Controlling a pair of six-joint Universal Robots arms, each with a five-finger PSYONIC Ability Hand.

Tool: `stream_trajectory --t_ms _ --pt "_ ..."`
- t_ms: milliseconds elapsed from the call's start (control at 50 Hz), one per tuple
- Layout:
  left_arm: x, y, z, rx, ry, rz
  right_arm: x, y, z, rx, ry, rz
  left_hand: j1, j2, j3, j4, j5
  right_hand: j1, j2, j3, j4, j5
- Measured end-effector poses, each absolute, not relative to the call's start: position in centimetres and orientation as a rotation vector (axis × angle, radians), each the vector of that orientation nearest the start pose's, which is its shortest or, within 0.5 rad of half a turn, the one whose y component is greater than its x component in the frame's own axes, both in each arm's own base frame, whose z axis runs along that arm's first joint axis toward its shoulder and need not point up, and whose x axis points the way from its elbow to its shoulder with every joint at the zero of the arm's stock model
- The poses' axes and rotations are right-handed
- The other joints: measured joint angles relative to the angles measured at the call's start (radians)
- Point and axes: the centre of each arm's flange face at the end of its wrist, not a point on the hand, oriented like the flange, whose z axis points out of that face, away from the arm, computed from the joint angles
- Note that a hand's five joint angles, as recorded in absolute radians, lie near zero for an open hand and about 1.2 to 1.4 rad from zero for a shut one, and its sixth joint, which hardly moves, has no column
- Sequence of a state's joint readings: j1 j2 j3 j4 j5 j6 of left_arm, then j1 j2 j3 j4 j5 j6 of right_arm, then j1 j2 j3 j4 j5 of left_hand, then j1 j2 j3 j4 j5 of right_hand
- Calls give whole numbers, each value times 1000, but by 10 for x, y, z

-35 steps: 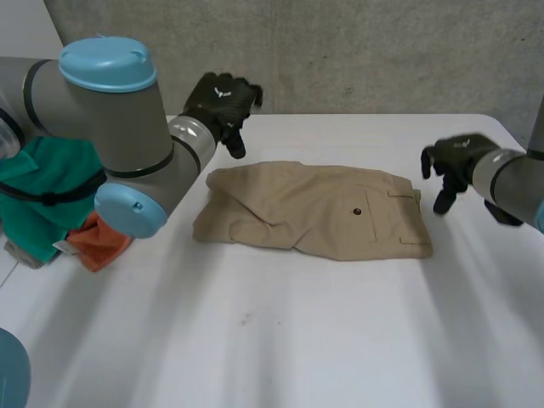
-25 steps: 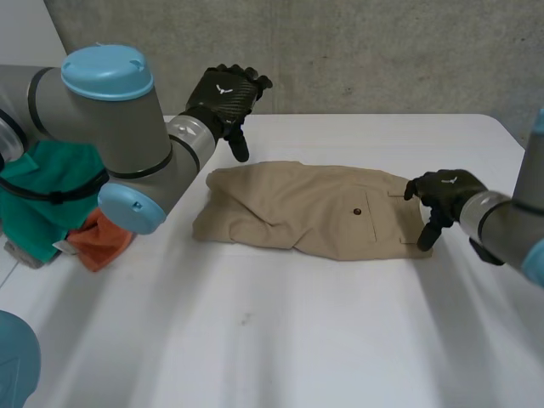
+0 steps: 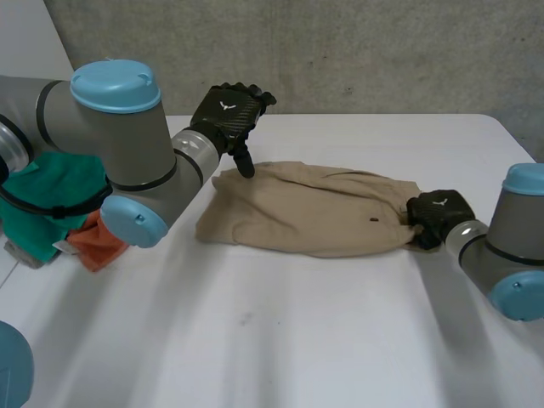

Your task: Fold the laundry.

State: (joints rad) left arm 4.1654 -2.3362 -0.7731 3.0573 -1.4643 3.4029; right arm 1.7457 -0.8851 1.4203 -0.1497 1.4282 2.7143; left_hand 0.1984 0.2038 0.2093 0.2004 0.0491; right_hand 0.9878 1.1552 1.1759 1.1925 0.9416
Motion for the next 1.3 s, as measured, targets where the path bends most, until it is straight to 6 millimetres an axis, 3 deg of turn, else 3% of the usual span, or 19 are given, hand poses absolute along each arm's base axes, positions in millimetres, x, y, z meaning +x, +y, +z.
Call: stream_trajectory --t_ms 80,200,280,340,400,480,520,540,560,600,660,700,800,840,920,1000,1060,1180,1300 --pt "-363 -326 245 1095 2251 -2326 196 -359 131 -854 2489 -1810 0 0 0 0 0 47 16 7 0 19" --pt "-360 -320 251 1096 2263 -2328 151 -364 161 -817 2568 -1918 0 0 0 0 0 84 17 10 1 35" --pt "-357 -316 253 1097 2280 -2328 133 -369 171 -952 2601 -1973 0 0 0 0 0 91 17 10 2 35" --pt "-355 -315 255 1093 2289 -2328 134 -371 175 -1060 2586 -2000 0 0 0 0 0 93 17 10 2 35" --pt "-350 -314 257 1076 2304 -2330 159 -370 185 -1319 2448 -2088 0 0 0 0 0 95 17 10 4 35" --pt "-344 -315 262 1043 2311 -2335 205 -360 196 -1516 2182 -2188 0 0 0 0 0 106 17 14 4 47" --pt "-340 -317 264 1020 2313 -2337 239 -345 201 -1607 1964 -2226 0 0 0 0 0 106 17 14 4 53" --pt "-338 -318 266 1003 2316 -2337 246 -342 201 -1622 1922 -2229 0 0 0 0 0 106 17 14 4 55" --pt "-334 -318 268 980 2320 -2339 274 -326 202 -1677 1740 -2227 0 0 0 0 0 106 17 14 4 57" --pt "-327 -320 272 930 2331 -2339 309 -301 197 -1736 1518 -2182 0 0 0 0 0 106 17 14 4 57" --pt "-319 -321 276 870 2345 -2337 338 -278 185 -1779 1360 -2104 0 0 0 0 0 106 17 14 4 57" --pt "-313 -322 278 826 2356 -2335 355 -265 173 -1805 1303 -2038 0 0 0 0 0 -10 -144 -154 -168 -99" --pt "-306 -323 282 778 2365 -2336 370 -256 160 -1822 1346 -1951 0 0 0 0 0 -673 -835 -823 -834 -765" --pt "-305 -323 284 770 2360 -2343 370 -257 164 -1792 1411 -1940 0 0 0 0 0 -766 -938 -948 -961 -887" --pt "-307 -325 291 765 2331 -2376 357 -270 198 -1538 1601 -1970 0 0 0 0 0 -769 -949 -967 -982 -893" --pt "-315 -327 302 773 2284 -2437 331 -289 241 -1121 1762 -1995 0 0 0 0 0 -769 -949 -967 -982 -893" --pt "-327 -324 312 803 2248 -2497 303 -307 262 -788 1849 -1973 0 0 0 0 0 -769 -949 -967 -982 -893" --pt "-364 -305 312 948 2263 -2535 267 -330 266 -548 1980 -1927 0 0 0 0 0 -769 -949 -967 -982 -893" --pt "-409 -270 267 1173 2431 -2348 250 -345 241 -577 2165 -1807 0 0 0 0 0 -769 -949 -967 -982 -893"
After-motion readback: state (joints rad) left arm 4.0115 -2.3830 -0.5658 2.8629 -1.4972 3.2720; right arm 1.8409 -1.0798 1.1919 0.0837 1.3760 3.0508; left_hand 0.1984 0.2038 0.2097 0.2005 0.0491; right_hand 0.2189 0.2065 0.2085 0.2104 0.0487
